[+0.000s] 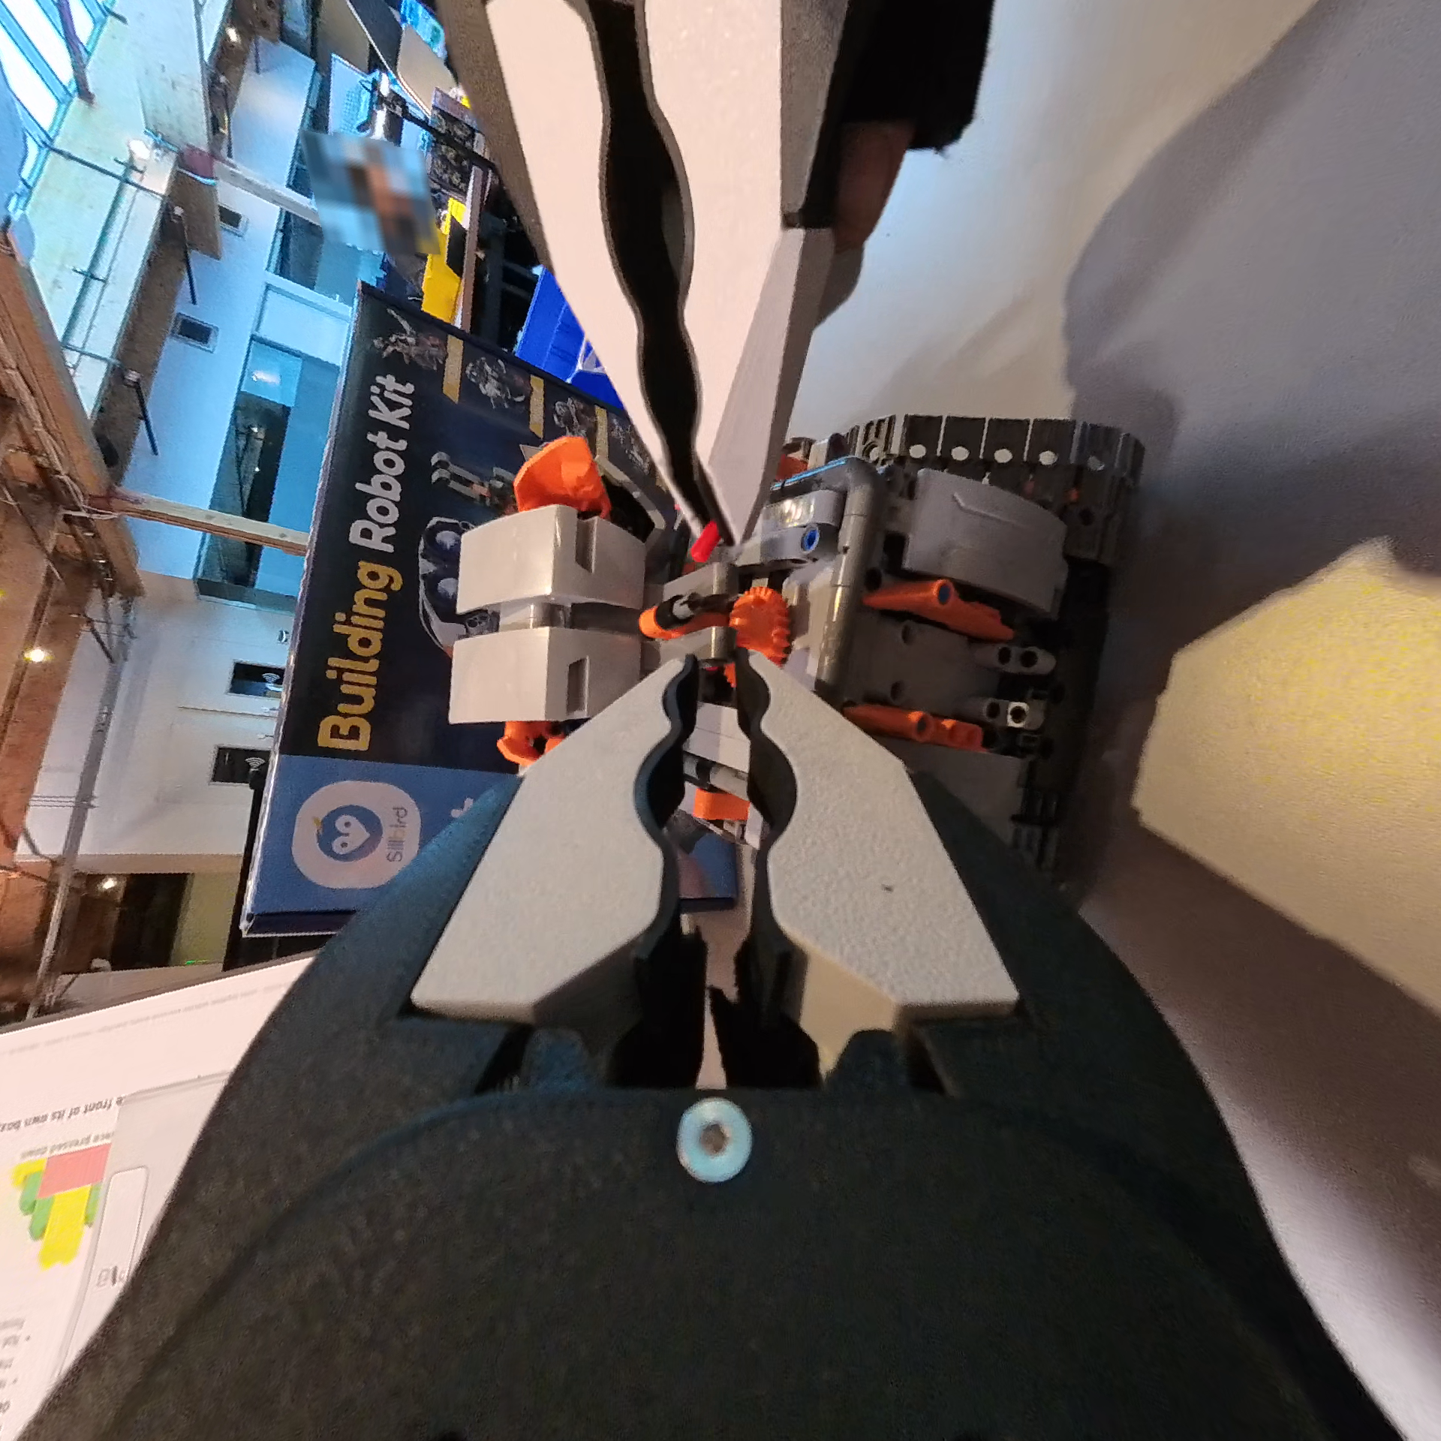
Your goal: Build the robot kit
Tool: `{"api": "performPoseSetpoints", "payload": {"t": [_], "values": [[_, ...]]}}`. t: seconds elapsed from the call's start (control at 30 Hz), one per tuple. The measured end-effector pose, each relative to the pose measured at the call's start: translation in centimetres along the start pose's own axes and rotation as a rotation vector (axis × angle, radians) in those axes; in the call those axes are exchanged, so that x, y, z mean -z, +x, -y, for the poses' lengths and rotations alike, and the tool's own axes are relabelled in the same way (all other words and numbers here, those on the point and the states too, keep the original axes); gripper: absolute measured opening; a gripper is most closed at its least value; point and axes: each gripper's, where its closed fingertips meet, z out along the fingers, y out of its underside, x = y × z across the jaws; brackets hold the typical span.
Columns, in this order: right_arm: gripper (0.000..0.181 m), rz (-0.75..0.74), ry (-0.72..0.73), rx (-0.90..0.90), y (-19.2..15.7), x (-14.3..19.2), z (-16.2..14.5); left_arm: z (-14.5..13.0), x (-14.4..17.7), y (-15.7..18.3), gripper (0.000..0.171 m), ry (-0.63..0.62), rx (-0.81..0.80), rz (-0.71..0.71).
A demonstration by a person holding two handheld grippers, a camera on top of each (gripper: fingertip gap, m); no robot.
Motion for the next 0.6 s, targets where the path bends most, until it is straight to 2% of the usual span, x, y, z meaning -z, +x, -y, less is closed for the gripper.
{"api": "performPoseSetpoints", "payload": {"t": [0.43, 0.6], "values": [[0.002, -0.032, -0.115, 0.170, 0.02, -0.30, -0.15, -0.08, -0.05, -0.26, 0.007, -0.002, -0.031, 0.024], [0.002, -0.049, -0.203, 0.258, 0.16, -0.20, -0.21, -0.02, -0.11, -0.35, 0.007, -0.011, -0.057, 0.038]]}}
